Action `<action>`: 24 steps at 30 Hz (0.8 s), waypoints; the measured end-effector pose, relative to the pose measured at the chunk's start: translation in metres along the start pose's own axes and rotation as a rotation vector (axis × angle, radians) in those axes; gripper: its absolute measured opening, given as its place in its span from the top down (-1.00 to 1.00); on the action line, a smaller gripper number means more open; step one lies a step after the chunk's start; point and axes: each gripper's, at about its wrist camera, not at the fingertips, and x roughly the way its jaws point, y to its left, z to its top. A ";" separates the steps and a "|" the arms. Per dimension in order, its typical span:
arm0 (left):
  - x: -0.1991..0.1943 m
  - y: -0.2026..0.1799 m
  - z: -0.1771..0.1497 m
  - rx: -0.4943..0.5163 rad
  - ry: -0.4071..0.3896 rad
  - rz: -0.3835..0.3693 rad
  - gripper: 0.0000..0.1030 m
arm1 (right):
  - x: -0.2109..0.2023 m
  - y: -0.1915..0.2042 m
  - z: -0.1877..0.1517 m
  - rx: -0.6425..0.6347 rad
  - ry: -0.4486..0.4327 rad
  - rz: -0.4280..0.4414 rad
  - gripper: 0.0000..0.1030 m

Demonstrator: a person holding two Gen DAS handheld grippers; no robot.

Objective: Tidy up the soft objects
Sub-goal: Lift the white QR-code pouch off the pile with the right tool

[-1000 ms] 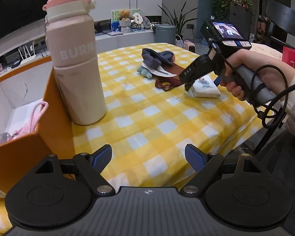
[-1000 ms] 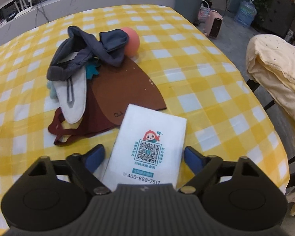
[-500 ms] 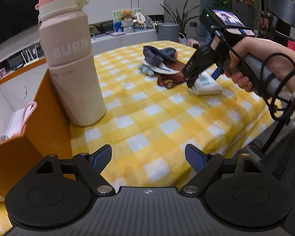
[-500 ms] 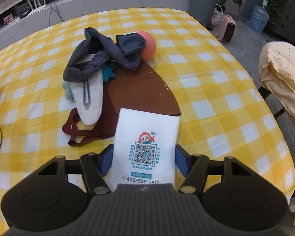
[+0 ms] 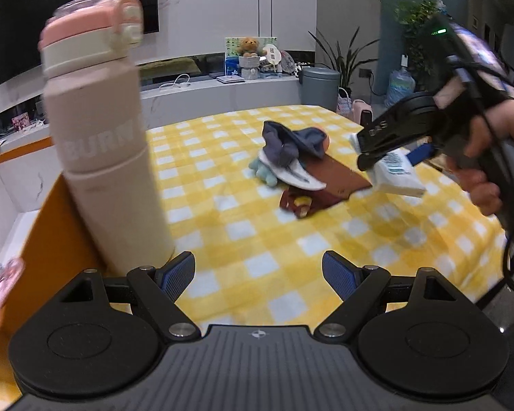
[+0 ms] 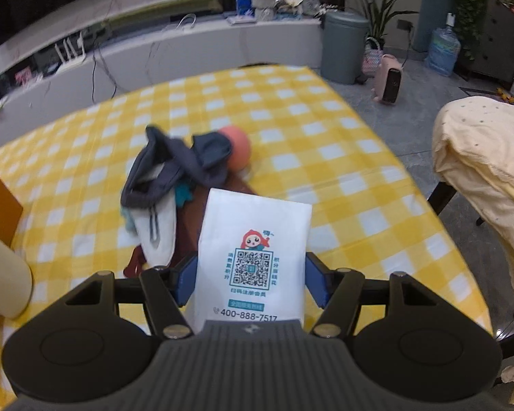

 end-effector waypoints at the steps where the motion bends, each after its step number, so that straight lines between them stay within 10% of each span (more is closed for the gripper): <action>1: 0.004 -0.003 0.004 -0.004 -0.002 0.002 -0.91 | -0.003 -0.004 0.001 0.009 -0.008 0.004 -0.24; 19: 0.111 -0.049 0.062 -0.039 -0.074 0.084 -0.91 | -0.011 -0.043 0.001 0.116 -0.032 0.017 -0.24; 24: 0.148 -0.058 0.068 -0.023 -0.030 0.064 -0.64 | -0.008 -0.050 0.001 0.143 -0.024 0.025 -0.25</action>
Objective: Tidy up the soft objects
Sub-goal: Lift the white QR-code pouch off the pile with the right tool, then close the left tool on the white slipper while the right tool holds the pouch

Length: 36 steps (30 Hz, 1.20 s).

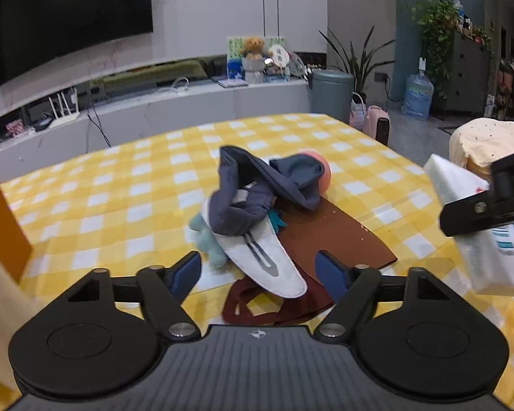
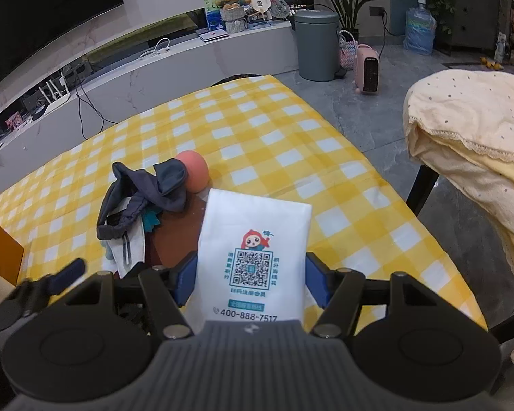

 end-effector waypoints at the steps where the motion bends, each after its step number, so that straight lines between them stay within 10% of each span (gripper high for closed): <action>1: 0.005 -0.001 -0.001 0.002 0.007 -0.007 -0.58 | 0.001 -0.001 0.000 0.003 0.002 -0.001 -0.25; 12: 0.031 0.019 0.000 -0.184 0.036 -0.032 0.58 | 0.000 0.001 0.000 -0.019 -0.001 0.010 -0.25; 28: -0.060 0.051 -0.022 -0.206 -0.043 0.031 0.64 | 0.003 0.014 -0.004 -0.076 0.013 0.022 -0.25; 36: -0.079 0.060 -0.058 -0.179 0.063 0.053 0.63 | 0.004 0.022 -0.006 -0.099 0.020 0.025 -0.25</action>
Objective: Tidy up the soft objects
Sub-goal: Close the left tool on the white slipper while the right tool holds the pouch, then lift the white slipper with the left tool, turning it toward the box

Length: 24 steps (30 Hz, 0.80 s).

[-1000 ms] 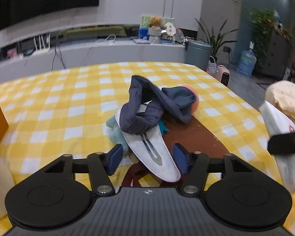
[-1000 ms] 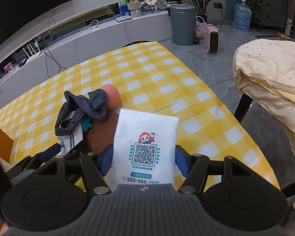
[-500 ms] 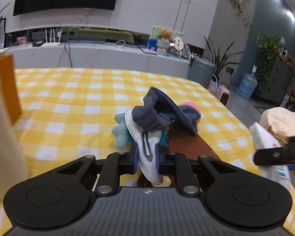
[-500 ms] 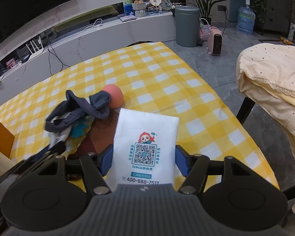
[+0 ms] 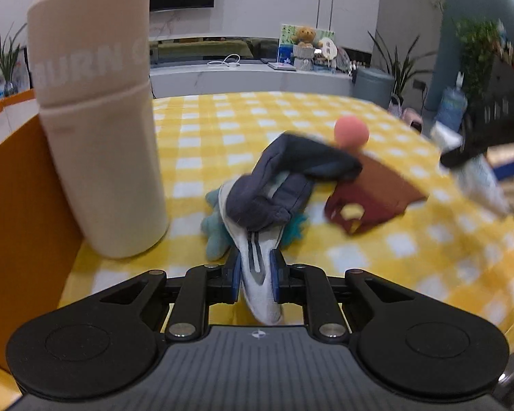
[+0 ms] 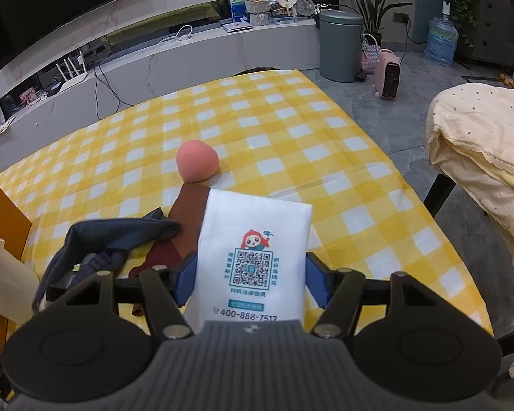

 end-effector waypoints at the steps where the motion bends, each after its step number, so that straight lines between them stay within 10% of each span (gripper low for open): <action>1: 0.001 0.000 -0.005 0.020 -0.001 0.014 0.63 | 0.000 0.001 0.000 -0.004 0.001 0.000 -0.25; 5: 0.007 0.005 -0.018 0.026 0.018 0.005 0.24 | 0.000 0.003 0.000 -0.014 0.001 0.007 -0.25; 7: 0.008 0.006 -0.018 0.005 0.006 -0.010 -0.47 | 0.001 0.003 -0.001 -0.013 0.003 0.006 -0.25; 9: 0.009 0.005 -0.017 0.016 0.006 -0.051 -0.63 | 0.002 0.002 -0.001 -0.011 0.006 0.003 -0.25; 14: 0.011 -0.001 -0.021 0.060 -0.006 -0.078 -0.62 | 0.001 0.002 0.000 -0.007 0.004 0.005 -0.25; 19: 0.015 0.002 -0.020 0.049 -0.026 -0.062 0.52 | 0.001 0.004 0.000 -0.020 0.008 0.015 -0.25; 24: 0.014 0.012 -0.021 0.025 -0.042 -0.070 0.59 | 0.002 0.003 0.000 -0.017 0.011 0.016 -0.25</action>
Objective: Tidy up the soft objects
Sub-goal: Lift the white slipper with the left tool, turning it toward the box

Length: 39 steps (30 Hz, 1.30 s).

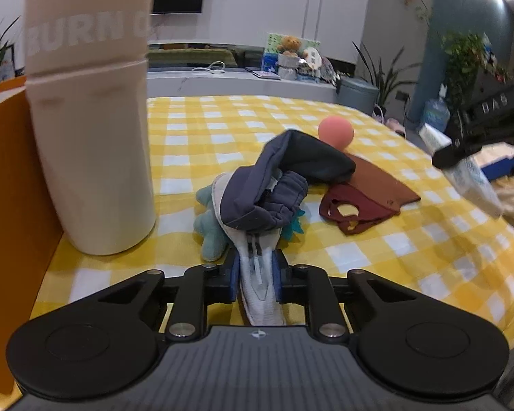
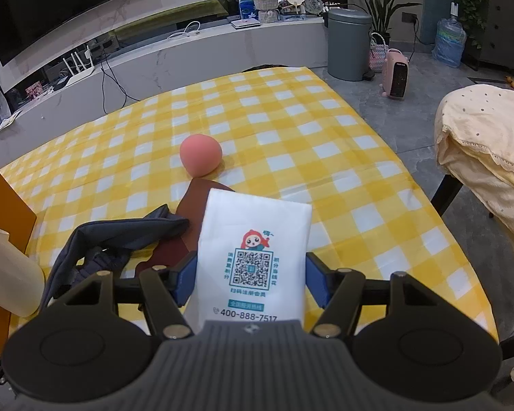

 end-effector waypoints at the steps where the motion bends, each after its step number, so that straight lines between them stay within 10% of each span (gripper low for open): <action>1: -0.001 0.002 0.000 -0.017 -0.004 -0.002 0.60 | 0.000 0.000 0.000 -0.003 0.001 0.001 -0.25; 6: -0.022 -0.005 0.007 0.018 -0.095 0.059 0.63 | 0.001 0.004 -0.001 -0.021 0.004 0.006 -0.25; 17: -0.035 -0.088 0.006 0.780 -0.331 0.575 0.63 | 0.003 0.011 -0.002 -0.043 0.009 0.014 -0.25; 22: -0.024 -0.090 0.005 0.723 -0.248 0.589 0.63 | 0.002 0.010 -0.003 -0.043 0.007 0.025 -0.25; 25: -0.017 -0.099 -0.010 0.938 -0.315 0.735 0.63 | 0.002 0.009 -0.003 -0.036 0.009 0.021 -0.25; 27: -0.014 -0.102 -0.010 1.001 -0.220 0.679 0.63 | 0.002 0.009 -0.003 -0.031 0.007 0.025 -0.25; 30: -0.022 -0.095 0.008 0.807 -0.123 0.509 0.63 | 0.001 0.009 -0.003 -0.030 0.004 0.038 -0.25; 39: -0.023 -0.091 0.011 0.745 -0.118 0.460 0.63 | -0.005 0.009 -0.002 -0.027 -0.016 0.068 -0.25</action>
